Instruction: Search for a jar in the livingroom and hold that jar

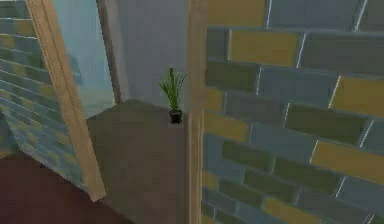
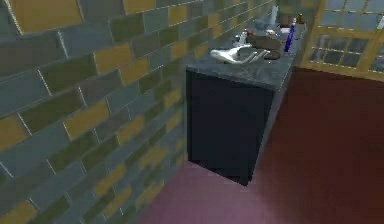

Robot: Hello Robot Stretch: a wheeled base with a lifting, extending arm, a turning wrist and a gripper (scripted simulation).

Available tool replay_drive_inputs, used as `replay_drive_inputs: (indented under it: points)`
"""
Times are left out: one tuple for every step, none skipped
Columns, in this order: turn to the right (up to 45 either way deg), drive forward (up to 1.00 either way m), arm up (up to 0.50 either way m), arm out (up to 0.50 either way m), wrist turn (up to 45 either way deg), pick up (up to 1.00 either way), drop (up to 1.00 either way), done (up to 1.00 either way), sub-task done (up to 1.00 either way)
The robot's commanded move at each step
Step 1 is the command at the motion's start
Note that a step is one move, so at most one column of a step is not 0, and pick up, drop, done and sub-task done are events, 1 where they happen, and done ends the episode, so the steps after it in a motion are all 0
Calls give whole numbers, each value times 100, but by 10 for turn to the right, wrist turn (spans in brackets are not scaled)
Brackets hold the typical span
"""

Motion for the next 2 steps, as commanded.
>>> replay_drive_inputs:
  points:
    - [-450, 0, 0, 0, 0, 0, 0, 0, 0]
    - [0, 60, 0, 0, 0, 0, 0, 0, 0]
